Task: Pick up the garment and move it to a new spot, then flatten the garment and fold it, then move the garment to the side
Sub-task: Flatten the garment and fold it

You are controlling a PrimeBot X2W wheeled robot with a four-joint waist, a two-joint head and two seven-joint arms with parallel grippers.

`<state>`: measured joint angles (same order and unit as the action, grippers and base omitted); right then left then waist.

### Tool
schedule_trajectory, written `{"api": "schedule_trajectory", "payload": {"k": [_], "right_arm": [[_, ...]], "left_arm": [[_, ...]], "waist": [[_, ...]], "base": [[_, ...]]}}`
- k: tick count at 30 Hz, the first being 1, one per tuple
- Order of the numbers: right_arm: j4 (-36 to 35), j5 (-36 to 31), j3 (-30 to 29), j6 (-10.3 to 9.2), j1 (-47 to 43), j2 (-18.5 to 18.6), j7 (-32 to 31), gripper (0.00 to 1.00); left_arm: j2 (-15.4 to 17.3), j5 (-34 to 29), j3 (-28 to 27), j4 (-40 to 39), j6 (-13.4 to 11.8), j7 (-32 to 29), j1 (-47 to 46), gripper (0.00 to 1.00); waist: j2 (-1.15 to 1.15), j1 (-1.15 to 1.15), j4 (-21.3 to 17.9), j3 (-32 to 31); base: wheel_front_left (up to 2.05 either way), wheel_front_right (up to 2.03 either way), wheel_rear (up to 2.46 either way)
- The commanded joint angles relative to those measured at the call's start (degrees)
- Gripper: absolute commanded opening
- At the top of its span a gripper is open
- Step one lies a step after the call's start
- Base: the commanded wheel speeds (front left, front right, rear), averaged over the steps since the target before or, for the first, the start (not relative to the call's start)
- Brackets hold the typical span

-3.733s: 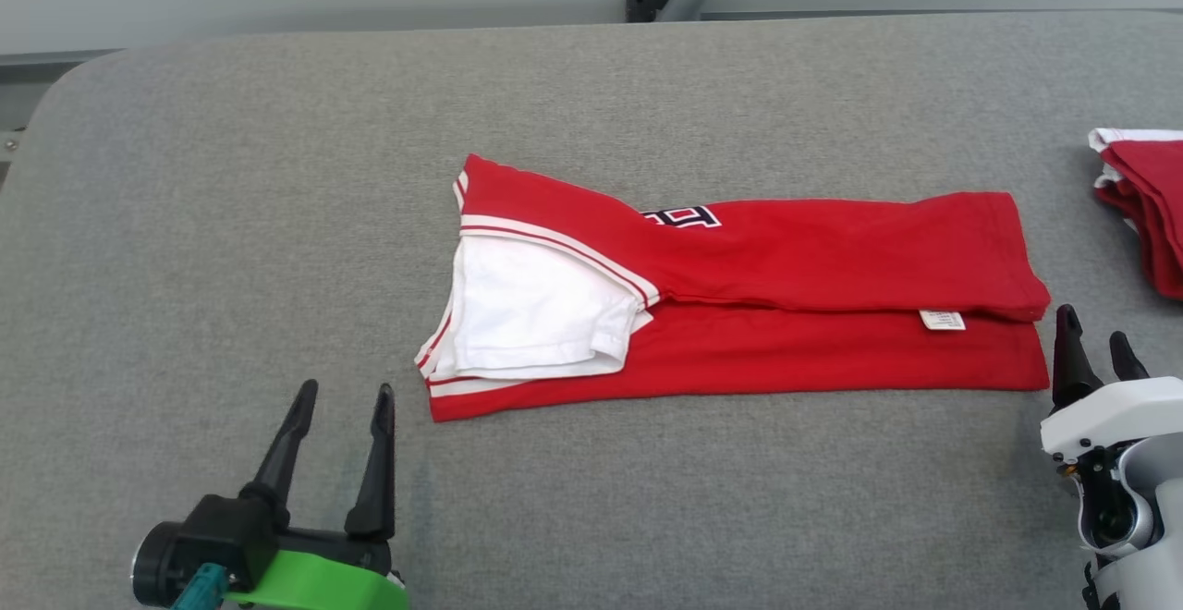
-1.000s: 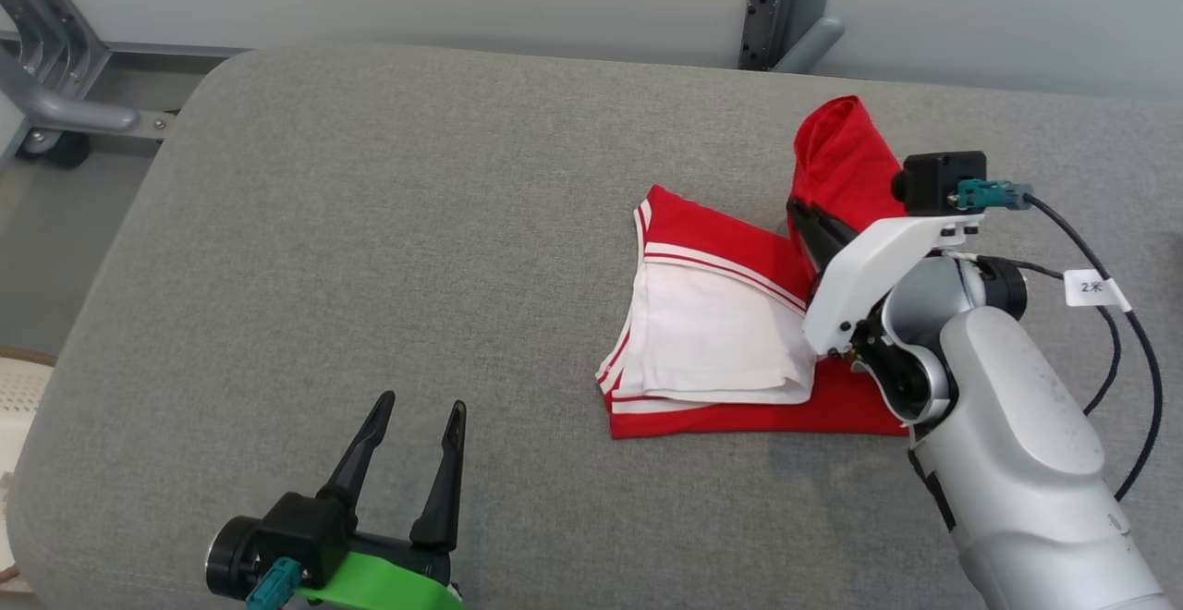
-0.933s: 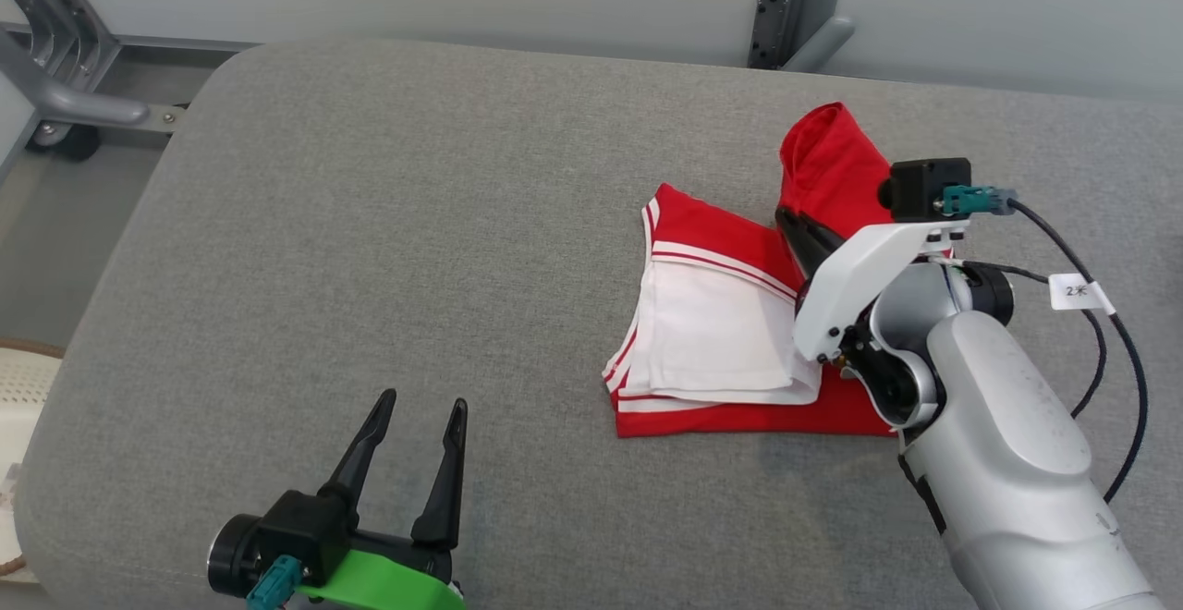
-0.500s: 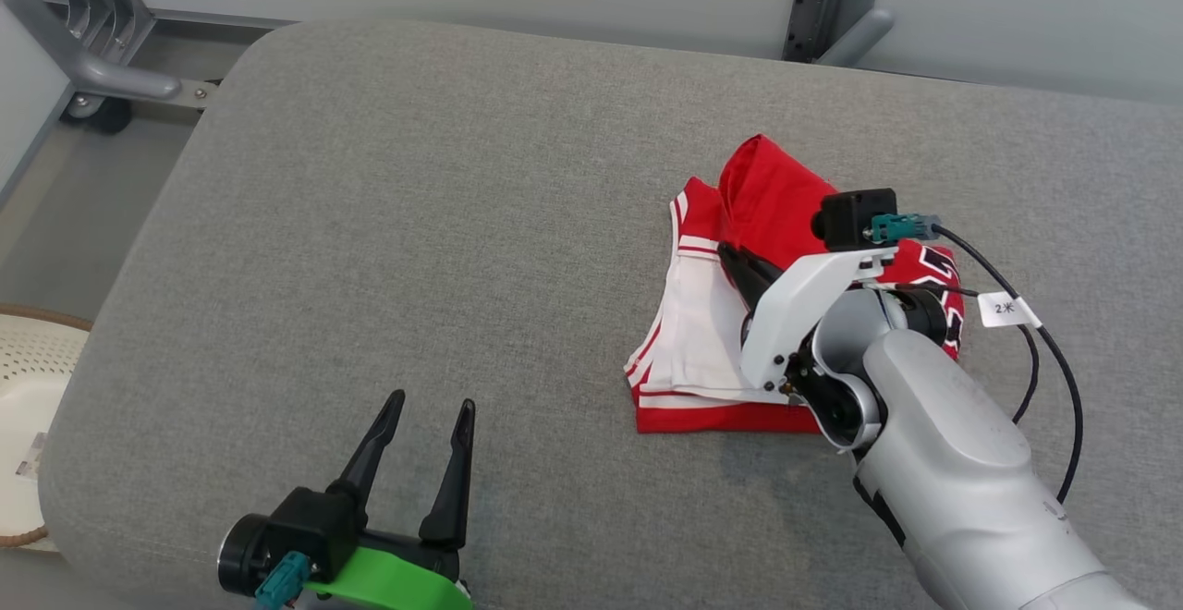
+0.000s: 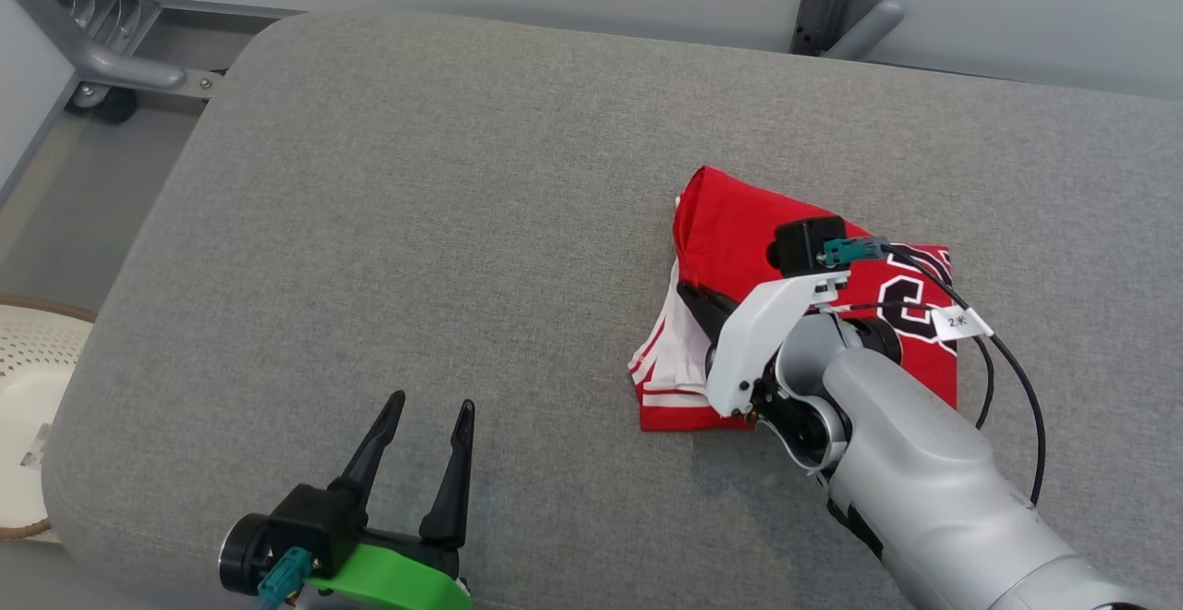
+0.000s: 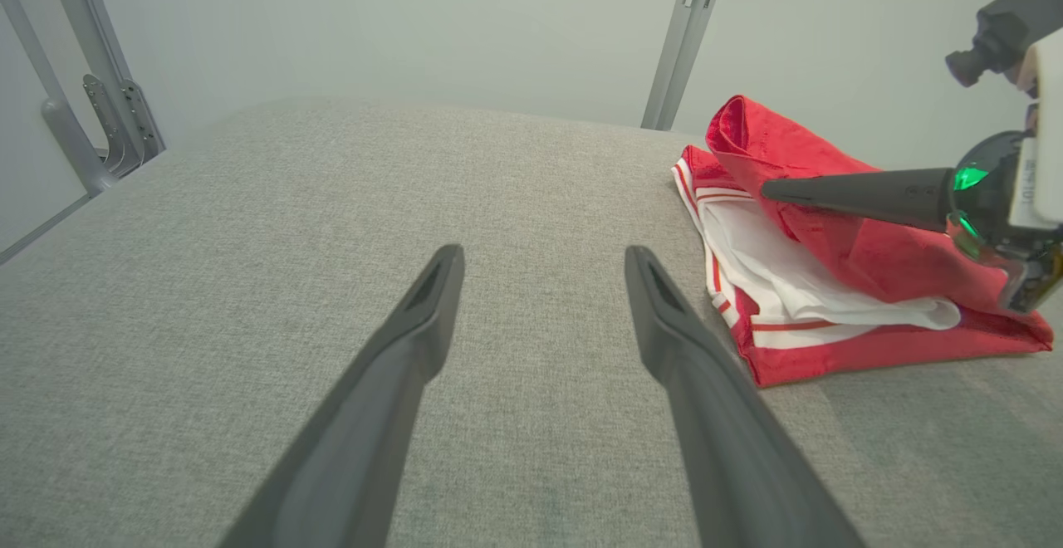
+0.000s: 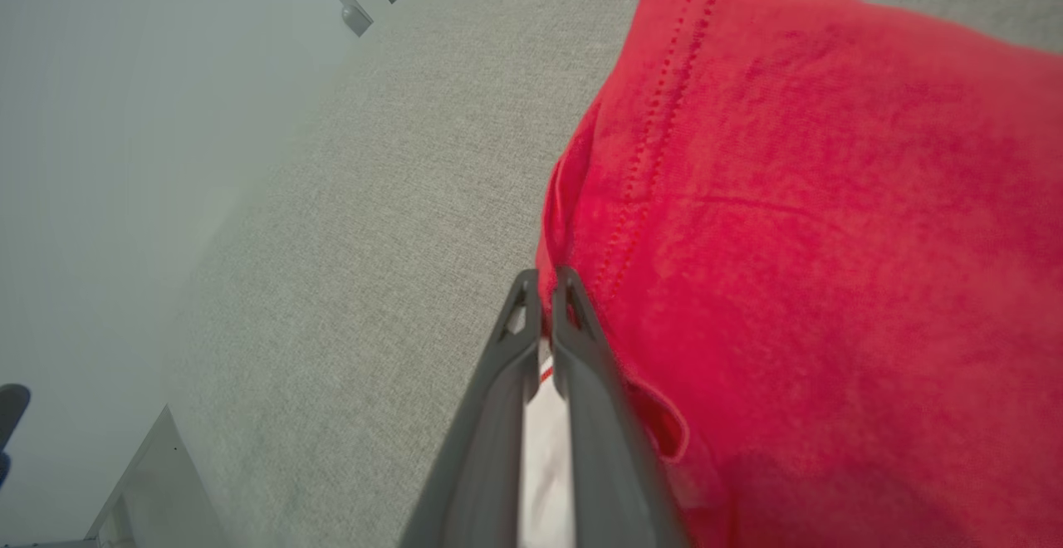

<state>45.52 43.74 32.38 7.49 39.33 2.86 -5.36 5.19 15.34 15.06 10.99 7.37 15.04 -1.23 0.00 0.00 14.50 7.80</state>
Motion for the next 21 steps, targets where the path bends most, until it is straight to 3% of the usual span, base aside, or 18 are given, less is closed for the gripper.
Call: {"api": "schedule_trajectory", "payload": {"k": [1,3,4,5,13,21], "right_arm": [[0.23,0.55,0.3,-0.01,0.59,0.09,0.37,0.0],[0.78,2.11,1.52,-0.01,0.88,0.1,0.64,0.0],[1.06,2.78,2.14,0.0,1.0,0.09,0.91,0.32],[1.41,3.17,2.55,-0.01,1.2,0.1,1.79,1.0],[1.39,3.64,4.33,-0.01,2.05,0.24,11.28,1.0],[-0.63,-3.88,4.15,-0.01,-2.83,5.8,20.19,1.0]], "left_arm": [[0.21,0.29,-0.12,0.01,0.22,0.13,-0.98,1.0],[0.27,0.19,-0.29,-0.03,0.22,0.14,-0.99,1.0],[0.32,0.1,-0.37,-0.02,0.22,0.14,-0.96,1.0],[0.36,0.0,-0.47,0.06,0.22,0.13,-0.87,1.0],[0.24,-0.59,-1.31,0.77,0.22,0.14,0.88,1.0],[-0.55,-1.31,-3.95,1.18,-0.16,0.14,2.96,1.0]], "waist": [[0.0,0.0,-0.08,-0.05],[0.0,0.0,-0.38,-0.17],[0.0,0.0,-0.6,-0.28],[0.0,0.0,-0.88,-0.44],[0.0,0.0,-4.85,-3.03],[0.0,0.0,-10.54,-6.7]], "base": [[0.0,0.0,0.0],[0.0,0.0,0.0],[0.0,0.0,0.0],[0.0,0.0,0.0],[0.0,0.0,0.0],[0.0,0.0,0.0]]}}
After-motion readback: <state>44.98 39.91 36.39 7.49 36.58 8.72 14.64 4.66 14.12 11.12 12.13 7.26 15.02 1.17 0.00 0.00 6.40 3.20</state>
